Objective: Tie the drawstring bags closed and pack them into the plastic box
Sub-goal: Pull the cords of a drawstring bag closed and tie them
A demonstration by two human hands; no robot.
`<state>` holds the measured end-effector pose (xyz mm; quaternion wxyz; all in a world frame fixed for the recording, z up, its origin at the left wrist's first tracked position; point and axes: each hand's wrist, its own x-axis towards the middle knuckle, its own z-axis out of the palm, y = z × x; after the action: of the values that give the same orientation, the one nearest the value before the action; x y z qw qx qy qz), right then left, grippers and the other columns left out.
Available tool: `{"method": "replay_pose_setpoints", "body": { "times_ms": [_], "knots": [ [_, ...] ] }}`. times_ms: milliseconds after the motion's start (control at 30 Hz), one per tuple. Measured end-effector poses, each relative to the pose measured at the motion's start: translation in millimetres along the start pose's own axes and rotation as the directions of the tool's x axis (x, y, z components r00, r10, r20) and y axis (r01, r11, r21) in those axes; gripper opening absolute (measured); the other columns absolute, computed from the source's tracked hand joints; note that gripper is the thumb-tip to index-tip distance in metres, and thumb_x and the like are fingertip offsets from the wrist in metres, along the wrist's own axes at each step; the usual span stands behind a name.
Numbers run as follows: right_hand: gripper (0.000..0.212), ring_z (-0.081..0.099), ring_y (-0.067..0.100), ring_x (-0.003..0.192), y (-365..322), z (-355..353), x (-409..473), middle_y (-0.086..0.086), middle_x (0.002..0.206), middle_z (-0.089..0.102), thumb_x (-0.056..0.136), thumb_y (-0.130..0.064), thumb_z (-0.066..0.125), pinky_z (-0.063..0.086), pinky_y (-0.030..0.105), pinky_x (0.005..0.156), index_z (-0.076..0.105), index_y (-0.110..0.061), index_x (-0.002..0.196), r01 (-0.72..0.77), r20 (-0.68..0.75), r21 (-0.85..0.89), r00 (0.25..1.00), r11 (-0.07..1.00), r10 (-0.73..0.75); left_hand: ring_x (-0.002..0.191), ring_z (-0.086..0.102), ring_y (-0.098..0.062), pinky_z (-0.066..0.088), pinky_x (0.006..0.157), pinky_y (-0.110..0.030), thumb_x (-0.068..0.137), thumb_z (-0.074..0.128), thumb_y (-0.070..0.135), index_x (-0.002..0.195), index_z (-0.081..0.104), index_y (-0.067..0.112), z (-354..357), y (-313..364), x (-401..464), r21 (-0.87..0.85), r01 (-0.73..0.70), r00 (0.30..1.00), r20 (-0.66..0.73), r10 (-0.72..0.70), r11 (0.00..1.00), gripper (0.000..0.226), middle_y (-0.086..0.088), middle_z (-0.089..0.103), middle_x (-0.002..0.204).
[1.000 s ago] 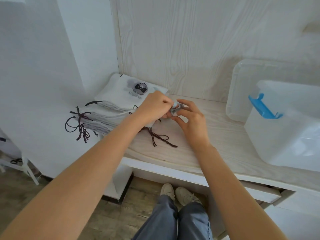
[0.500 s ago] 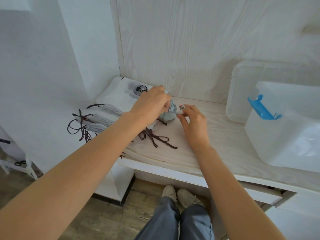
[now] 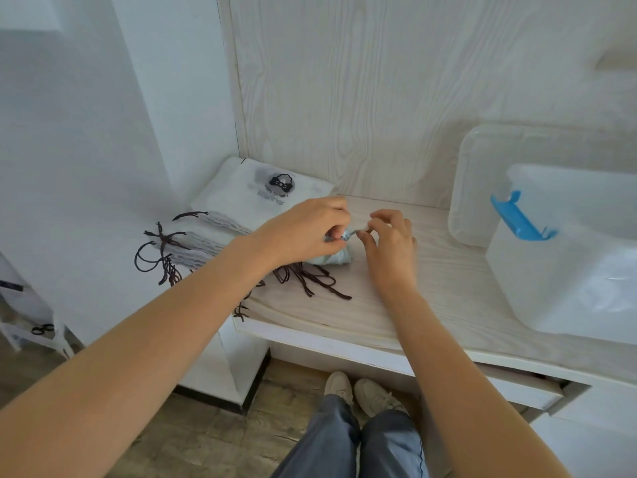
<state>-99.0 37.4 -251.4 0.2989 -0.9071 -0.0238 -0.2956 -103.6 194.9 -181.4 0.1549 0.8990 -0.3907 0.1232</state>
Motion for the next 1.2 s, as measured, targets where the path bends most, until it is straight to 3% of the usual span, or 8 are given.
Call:
{"method": "replay_pose_setpoints", "body": {
  "times_ms": [133,300,433,533,800,933,1067,1200],
  "knots": [
    [0.012,0.048,0.024,0.103,1,1,1,0.008,0.112,0.056,0.089,-0.011,0.058,0.041,0.042,0.09,0.064,-0.001,0.095,-0.029,-0.019,0.051,0.999,0.998,0.03,0.067,0.047,-0.019,0.04,0.061,-0.033,0.088,0.061,0.017,0.072,0.042,0.015,9,4,-2,0.017,-0.053,0.996,-0.064,0.054,0.998,0.024,0.005,0.045,0.078],
    [0.015,0.051,0.026,0.099,-3,-2,1,0.011,0.103,0.06,0.092,-0.013,0.055,0.04,0.038,0.088,0.062,-0.002,0.098,-0.027,0.032,0.082,0.999,0.996,0.024,0.07,0.051,-0.016,0.042,0.063,-0.034,0.098,0.041,0.024,0.078,0.033,0.019,15,-6,-4,-0.019,0.121,0.992,-0.034,-0.122,0.992,0.022,0.007,0.05,0.074],
    [0.012,0.055,0.021,0.075,-12,-5,-2,0.008,0.081,0.062,0.093,-0.014,0.053,0.043,0.03,0.068,0.053,-0.006,0.085,-0.046,0.137,0.269,0.99,0.962,0.009,0.056,0.044,-0.01,0.033,0.053,-0.024,0.099,0.041,0.023,0.082,0.038,0.015,18,-7,0,-0.173,0.251,0.95,-0.142,-0.277,0.952,0.019,0.005,0.048,0.061],
    [0.025,0.041,0.008,0.056,-17,-10,-5,-0.005,0.061,0.046,0.094,-0.024,0.053,0.032,0.017,0.051,0.044,-0.014,0.074,-0.135,0.228,0.435,0.973,0.89,0.036,0.062,0.052,-0.015,0.038,0.056,-0.02,0.097,0.048,0.023,0.084,0.045,0.012,19,-10,6,-0.314,0.317,0.92,-0.126,-0.371,0.895,0.017,-0.004,0.06,0.072],
    [0.03,0.062,0.005,0.077,-15,-10,-5,-0.005,0.086,0.064,0.086,-0.02,0.065,0.047,0.012,0.06,0.048,-0.016,0.111,-0.092,0.17,0.55,0.985,0.83,-0.004,0.065,0.053,0.002,0.041,0.066,-0.012,0.085,0.065,0.026,0.077,0.062,0.016,17,7,16,-0.582,0.202,0.932,-0.132,-0.337,0.787,0.013,0.01,0.06,0.07],
    [0.012,0.054,-0.001,0.06,-13,-11,-4,-0.005,0.067,0.058,0.085,-0.007,0.059,0.038,0.009,0.052,0.051,-0.014,0.089,-0.061,0.072,0.491,0.997,0.869,0.029,0.067,0.061,-0.002,0.048,0.075,-0.021,0.083,0.068,0.025,0.073,0.067,0.012,26,25,22,-0.668,0.243,0.911,-0.093,-0.402,0.704,0.017,0.004,0.066,0.068],
    [0.015,0.044,0.007,0.055,-8,-15,-1,-0.005,0.059,0.05,0.083,0.001,0.049,0.033,0.012,0.048,0.047,-0.012,0.077,-0.148,0.024,0.425,0.988,0.893,0.153,0.046,0.047,0.003,0.037,0.056,-0.014,0.091,0.059,0.028,0.061,0.057,0.012,32,40,18,-0.682,0.368,0.901,0.093,-0.424,0.633,0.033,0.004,0.053,0.056],
    [0.019,0.045,0.003,0.055,-10,-13,-1,-0.006,0.063,0.051,0.084,-0.012,0.064,0.036,0.01,0.047,0.047,-0.015,0.076,-0.163,0.098,0.478,0.986,0.863,0.132,0.066,0.051,-0.012,0.042,0.071,-0.023,0.094,0.053,0.026,0.07,0.055,0.014,22,25,14,-0.75,0.398,0.857,0.099,-0.506,0.528,0.028,0.001,0.058,0.067]
  ]
}}
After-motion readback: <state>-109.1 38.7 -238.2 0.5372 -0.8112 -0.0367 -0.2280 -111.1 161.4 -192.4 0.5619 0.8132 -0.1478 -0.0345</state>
